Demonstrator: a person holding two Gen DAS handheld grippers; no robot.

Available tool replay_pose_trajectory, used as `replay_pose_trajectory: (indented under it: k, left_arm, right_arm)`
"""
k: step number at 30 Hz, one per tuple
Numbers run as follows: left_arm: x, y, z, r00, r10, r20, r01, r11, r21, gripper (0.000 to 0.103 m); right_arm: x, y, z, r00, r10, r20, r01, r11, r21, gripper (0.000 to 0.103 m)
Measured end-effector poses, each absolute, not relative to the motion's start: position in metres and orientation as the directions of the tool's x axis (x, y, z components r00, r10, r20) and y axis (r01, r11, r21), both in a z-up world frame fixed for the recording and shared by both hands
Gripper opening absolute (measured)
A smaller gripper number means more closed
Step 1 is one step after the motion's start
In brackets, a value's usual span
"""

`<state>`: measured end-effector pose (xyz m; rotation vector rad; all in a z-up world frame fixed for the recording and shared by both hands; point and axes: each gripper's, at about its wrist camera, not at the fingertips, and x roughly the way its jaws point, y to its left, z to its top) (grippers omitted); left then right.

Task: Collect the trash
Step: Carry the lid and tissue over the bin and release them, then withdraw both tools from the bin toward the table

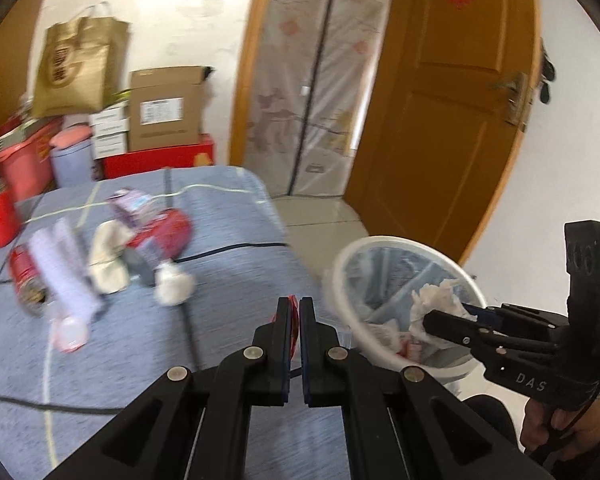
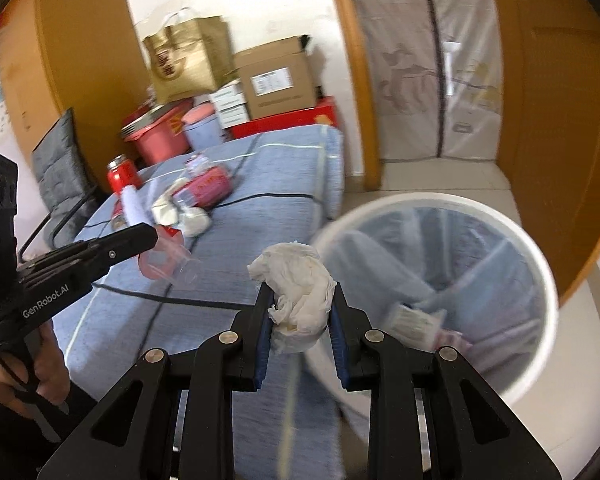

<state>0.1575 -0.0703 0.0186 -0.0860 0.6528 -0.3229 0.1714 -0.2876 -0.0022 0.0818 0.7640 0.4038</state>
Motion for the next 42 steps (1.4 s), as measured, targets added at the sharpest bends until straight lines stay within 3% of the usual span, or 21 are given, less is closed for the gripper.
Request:
replay_pose_trajectory:
  k: [23,30,34,42]
  left_arm:
    - [0.204,-0.17,-0.008,0.636,-0.451,-0.627,0.444,0.877,-0.18,0.004]
    - [0.209,-0.175,-0.015,0.629,-0.448,-0.635,0.44,0.879,-0.184,0.006]
    - [0.21,-0.174,-0.015,0.631,-0.449,-0.632,0.434,0.88,-0.192,0.012]
    - [0.206,-0.159,-0.009,0.636,-0.46,-0.62,0.415,0.881,-0.228,0.012]
  right_arm:
    - [0.178,-0.36,-0.021,0.664,0.259,-0.701,-0.169,0.966,0.197,0.029]
    - [0.181,-0.364,-0.027,0.662,0.229,-0.714,-0.147,0.973,0.176,0.04]
    - [0.18,-0.366,-0.026,0.666,0.222,-0.712,-0.138,0.975,0.175,0.041]
    - [0.176,-0.365,-0.019,0.685,0.225,-0.693,-0.147,0.974,0.17,0.043]
